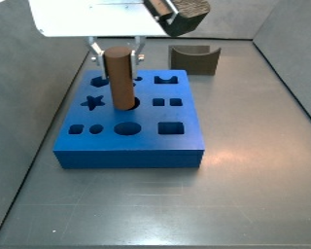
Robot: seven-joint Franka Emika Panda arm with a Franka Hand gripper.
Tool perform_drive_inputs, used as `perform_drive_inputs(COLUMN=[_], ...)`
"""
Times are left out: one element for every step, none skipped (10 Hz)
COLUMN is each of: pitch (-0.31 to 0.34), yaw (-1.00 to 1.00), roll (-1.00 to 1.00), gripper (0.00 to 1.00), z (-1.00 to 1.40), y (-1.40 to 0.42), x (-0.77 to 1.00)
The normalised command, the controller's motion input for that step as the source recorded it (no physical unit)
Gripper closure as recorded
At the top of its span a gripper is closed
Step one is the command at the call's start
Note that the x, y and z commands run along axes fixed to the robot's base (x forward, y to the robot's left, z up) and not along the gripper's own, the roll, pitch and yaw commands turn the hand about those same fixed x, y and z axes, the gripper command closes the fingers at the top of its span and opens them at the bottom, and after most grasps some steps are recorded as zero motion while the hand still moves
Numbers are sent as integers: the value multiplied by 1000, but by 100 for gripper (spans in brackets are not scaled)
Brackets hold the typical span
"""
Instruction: Insert the round object.
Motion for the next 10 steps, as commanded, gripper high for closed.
perform_drive_inputs(pitch=[34,6,0,0,-16,-64,-101,-121,-113,-31], yaw=[0,0,0,23,3,0,0,0,0,-29], roll=[63,100,129,170,260,273,283,291,284,231], gripper=[100,100,100,100,100,100,100,100,100,100], z=[-397,-437,-537,-640,-766,-720,-686,-631,-663,-909], y=[43,0,-20,-111,-91,-71,-31,0,-6,-51], x=[231,191,203,269,203,157,163,180,163,123])
